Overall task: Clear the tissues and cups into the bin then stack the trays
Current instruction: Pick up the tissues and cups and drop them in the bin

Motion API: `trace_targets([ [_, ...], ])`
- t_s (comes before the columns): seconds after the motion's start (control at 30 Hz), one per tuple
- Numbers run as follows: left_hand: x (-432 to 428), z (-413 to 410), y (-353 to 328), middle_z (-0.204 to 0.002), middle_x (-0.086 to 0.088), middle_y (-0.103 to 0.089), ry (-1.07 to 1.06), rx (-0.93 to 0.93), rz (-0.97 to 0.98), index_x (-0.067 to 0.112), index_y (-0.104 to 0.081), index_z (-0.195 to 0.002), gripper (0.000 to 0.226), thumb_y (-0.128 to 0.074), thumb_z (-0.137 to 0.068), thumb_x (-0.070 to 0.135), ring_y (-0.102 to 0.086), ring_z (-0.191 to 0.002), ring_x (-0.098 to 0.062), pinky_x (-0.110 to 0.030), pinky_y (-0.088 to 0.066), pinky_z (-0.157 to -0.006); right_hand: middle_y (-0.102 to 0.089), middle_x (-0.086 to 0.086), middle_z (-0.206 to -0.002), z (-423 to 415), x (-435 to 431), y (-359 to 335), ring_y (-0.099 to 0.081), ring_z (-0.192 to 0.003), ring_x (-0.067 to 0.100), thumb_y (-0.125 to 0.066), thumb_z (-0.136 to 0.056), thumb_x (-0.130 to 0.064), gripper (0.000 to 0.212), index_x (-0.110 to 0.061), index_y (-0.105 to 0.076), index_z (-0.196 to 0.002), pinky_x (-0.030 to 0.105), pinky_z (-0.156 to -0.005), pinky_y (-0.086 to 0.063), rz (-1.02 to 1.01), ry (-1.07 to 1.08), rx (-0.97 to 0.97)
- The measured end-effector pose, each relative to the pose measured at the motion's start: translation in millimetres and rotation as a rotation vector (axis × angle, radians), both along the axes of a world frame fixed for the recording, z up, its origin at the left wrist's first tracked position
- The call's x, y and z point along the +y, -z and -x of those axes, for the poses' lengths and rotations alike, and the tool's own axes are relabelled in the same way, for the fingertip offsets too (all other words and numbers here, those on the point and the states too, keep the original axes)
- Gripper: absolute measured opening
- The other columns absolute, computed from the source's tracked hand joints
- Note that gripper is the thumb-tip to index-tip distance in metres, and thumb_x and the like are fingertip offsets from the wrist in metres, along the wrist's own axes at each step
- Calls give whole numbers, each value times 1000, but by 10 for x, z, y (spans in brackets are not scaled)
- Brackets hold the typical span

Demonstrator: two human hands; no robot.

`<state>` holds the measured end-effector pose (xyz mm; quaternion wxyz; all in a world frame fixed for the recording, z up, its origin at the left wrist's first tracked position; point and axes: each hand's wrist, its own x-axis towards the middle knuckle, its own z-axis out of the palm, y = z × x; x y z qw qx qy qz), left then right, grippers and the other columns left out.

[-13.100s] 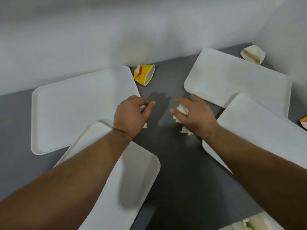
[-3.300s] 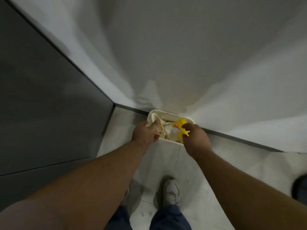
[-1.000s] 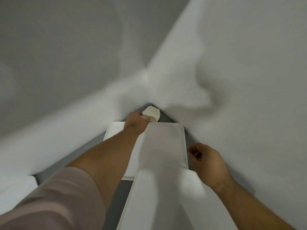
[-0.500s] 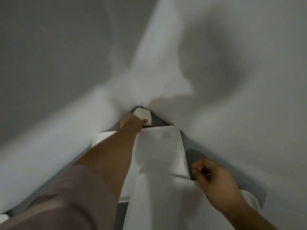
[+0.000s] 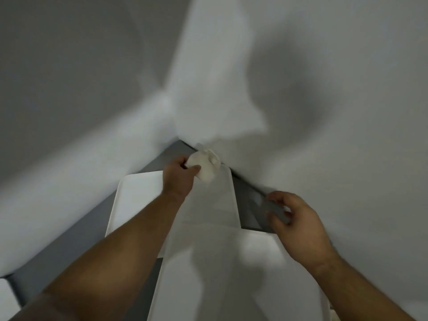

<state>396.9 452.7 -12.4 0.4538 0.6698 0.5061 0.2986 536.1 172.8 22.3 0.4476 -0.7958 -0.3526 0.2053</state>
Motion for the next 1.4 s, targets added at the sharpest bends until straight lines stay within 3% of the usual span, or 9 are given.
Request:
trace_targets([
  [0.13,-856,-6,-214,-83,-7,-76,218,-79,36,15,-76,-88,13,-82,-77,12,-68,-75,-18,-34,-55,-73,-64,-29,-113,-101,-308,-142,-62,-107,-5,-70,-90,-21,36,-39,-63,-121,26,-93,-54,-43,0,37],
  [0.27,-1727,-99,-405,-68,-1,-70,418,-70,47,16,-76,-82,9,-82,-75,16,-61,-60,-8,-25,-51,-58,-67,-21,-109,-190,-760,-307,-66,-103,1,-74,-89,-24,38,-42,-61,-120,24,-84,-56,-73,-65,50],
  [0.43,-2787,-244,-540,-80,-3,-75,641,-26,11,18,-77,-96,17,-81,-79,21,-70,-74,-20,-36,-58,-69,-69,-25,-98,-280,-1633,-412,-68,-91,-1,-73,-90,-29,27,-46,-65,-111,20,-76,-58,65,-125,-1],
  [0.57,-3626,-327,-491,-97,3,-74,668,-60,83,25,-72,-109,36,-83,-78,39,-70,-89,-16,-31,-61,-79,-69,-23,-96,-398,-2516,-342,-67,-87,1,-71,-92,-32,20,-45,-64,-105,16,-71,-52,134,-2,-22],
  [0.8,-4784,-395,-172,-91,9,-73,600,17,66,29,-73,-98,17,-68,-90,44,-68,-87,-6,-20,-57,-78,-71,-17,-93,-770,-4149,33,-70,-81,8,-73,-90,-29,17,-39,-64,-99,28,-71,-60,162,253,124],
  [0.97,-5376,-504,-6,-88,16,-75,644,125,92,33,-74,-92,15,-69,-84,45,-70,-82,-1,-17,-51,-74,-73,-7,-88,-891,-5067,417,-74,-67,9,-78,-86,-24,27,-38,-59,-100,22,-53,-58,132,464,329],
  [1.1,-5584,-522,327,-79,18,-73,648,157,157,42,-73,-87,6,-71,-85,37,-65,-71,3,-12,-46,-68,-75,9,-88,-789,-5406,1074,-73,-59,16,-77,-85,-16,21,-19,-64,-101,25,-49,-56,186,610,517],
  [1.27,-5651,-484,930,-78,8,-74,607,154,291,39,-75,-85,8,-73,-85,31,-65,-70,-3,-31,-55,-73,-69,18,-103,-611,-5513,2065,-71,-87,35,-76,-88,-16,21,-11,-64,-104,35,-62,-60,198,797,833],
  [1.4,-5613,-494,1531,-79,4,-74,563,186,309,38,-74,-86,5,-73,-83,33,-66,-71,-6,-29,-55,-71,-68,16,-108,-556,-5472,2857,-72,-94,35,-77,-88,-19,30,-12,-61,-113,37,-66,-61,203,894,1043],
])
